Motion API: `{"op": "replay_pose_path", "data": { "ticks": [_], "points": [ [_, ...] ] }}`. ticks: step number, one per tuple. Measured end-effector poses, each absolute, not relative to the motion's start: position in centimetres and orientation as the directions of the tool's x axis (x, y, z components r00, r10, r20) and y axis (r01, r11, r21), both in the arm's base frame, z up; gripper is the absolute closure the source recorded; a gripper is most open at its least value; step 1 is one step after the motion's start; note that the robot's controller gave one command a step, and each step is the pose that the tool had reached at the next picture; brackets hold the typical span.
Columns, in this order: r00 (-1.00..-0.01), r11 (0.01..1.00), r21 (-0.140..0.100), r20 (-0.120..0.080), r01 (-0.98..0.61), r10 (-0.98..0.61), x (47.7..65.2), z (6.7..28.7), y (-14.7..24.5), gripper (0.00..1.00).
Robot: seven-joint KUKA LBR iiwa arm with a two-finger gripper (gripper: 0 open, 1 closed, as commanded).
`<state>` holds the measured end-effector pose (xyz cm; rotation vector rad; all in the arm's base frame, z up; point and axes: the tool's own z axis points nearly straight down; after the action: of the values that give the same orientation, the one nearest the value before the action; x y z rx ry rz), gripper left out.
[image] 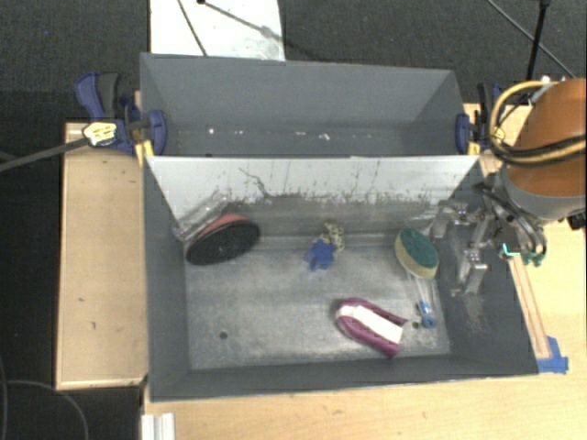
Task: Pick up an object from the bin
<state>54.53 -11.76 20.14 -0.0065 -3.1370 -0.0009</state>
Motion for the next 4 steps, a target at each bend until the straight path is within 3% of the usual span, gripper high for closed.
{"op": "replay_pose_path", "data": {
  "ticks": [1,2,3,4],
  "points": [
    [-1.0,1.0,0.0,-0.011,-0.023,-0.023,57.54,7.77,-12.25,0.0],
    [-0.995,0.995,-0.003,-0.019,-0.103,-0.103,57.5,7.88,-12.49,0.0],
    [-0.994,0.994,-0.005,-0.026,-0.108,-0.108,57.67,8.21,-12.52,1.0],
    [-0.994,0.994,-0.004,-0.02,-0.11,-0.11,57.45,7.8,-12.51,0.0]
  ]
}}
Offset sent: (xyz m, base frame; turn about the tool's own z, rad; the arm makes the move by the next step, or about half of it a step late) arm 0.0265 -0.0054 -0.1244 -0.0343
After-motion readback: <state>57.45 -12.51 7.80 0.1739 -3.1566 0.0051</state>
